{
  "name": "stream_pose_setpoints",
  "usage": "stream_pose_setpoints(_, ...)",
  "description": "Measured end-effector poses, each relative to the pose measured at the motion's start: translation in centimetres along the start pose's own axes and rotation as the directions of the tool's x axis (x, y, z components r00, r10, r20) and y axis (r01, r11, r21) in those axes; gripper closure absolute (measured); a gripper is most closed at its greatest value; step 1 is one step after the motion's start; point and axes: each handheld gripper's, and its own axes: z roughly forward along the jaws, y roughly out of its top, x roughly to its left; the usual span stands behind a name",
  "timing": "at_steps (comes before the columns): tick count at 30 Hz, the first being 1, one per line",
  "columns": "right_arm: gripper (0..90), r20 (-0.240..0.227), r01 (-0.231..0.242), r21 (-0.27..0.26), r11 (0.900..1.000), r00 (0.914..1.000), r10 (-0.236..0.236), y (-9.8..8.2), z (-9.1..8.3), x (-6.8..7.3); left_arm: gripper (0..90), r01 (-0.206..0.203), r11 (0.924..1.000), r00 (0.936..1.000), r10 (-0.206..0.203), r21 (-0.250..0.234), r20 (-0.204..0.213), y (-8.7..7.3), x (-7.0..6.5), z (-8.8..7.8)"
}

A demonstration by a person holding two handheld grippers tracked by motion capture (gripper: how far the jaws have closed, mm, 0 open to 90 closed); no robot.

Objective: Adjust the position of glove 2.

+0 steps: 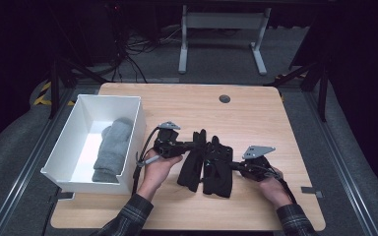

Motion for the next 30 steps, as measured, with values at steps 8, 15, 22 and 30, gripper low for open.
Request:
stream_pose_setpoints(8, 90.0, -0.021, 0.009, -0.004, 1.000, 0.9997, -0.009, 0.6, 0.7, 0.5, 88.1, -0.008, 1.0000, 0.9997, 0.008, 0.001, 0.024, 0.4, -0.6, 0.5)
stream_pose_setpoints(15, 90.0, -0.051, 0.025, -0.007, 1.000, 0.9984, -0.026, 1.5, 1.9, 1.4, 88.1, -0.006, 1.0000, 0.9990, 0.006, 0.007, 0.044, 0.5, -0.9, 1.0)
stream_pose_setpoints(22, 90.0, -0.072, 0.048, -0.013, 0.999, 0.9962, -0.049, 2.4, 3.1, 2.5, 88.3, -0.014, 0.9995, 0.9988, 0.013, 0.028, 0.048, 0.5, -1.3, 1.9)
stream_pose_setpoints(30, 90.0, -0.085, 0.063, -0.027, 0.998, 0.9943, -0.065, 3.1, 4.2, 3.4, 88.8, -0.021, 0.9976, 0.9984, 0.018, 0.065, 0.053, 0.2, -1.6, 3.4)
